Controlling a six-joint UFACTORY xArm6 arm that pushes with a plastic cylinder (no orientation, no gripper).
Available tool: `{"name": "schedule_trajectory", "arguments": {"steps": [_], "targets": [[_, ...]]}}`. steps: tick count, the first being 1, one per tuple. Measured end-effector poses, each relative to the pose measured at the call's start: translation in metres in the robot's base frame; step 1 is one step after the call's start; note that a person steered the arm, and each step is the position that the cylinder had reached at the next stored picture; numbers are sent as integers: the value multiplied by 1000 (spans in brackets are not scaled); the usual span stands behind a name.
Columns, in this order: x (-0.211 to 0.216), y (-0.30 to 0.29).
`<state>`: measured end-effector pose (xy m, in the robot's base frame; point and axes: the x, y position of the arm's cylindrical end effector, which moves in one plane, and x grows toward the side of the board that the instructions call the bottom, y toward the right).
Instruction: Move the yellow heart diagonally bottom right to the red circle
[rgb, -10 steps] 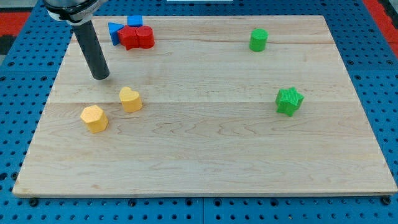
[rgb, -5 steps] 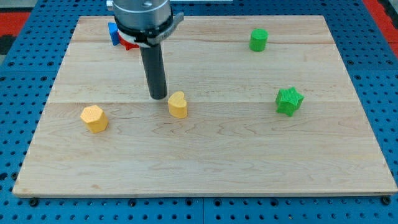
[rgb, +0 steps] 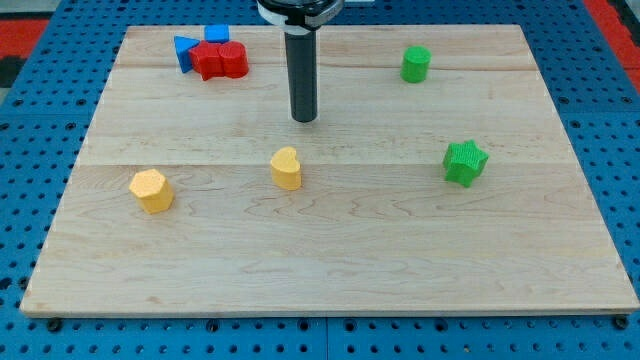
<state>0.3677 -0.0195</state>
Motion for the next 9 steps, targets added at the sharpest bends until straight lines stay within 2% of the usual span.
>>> {"name": "schedule_trajectory", "arguments": {"steps": [4,5,8,9], "targets": [[-7,-2],[-24,12],[-137,5],[-112,-19]]}}
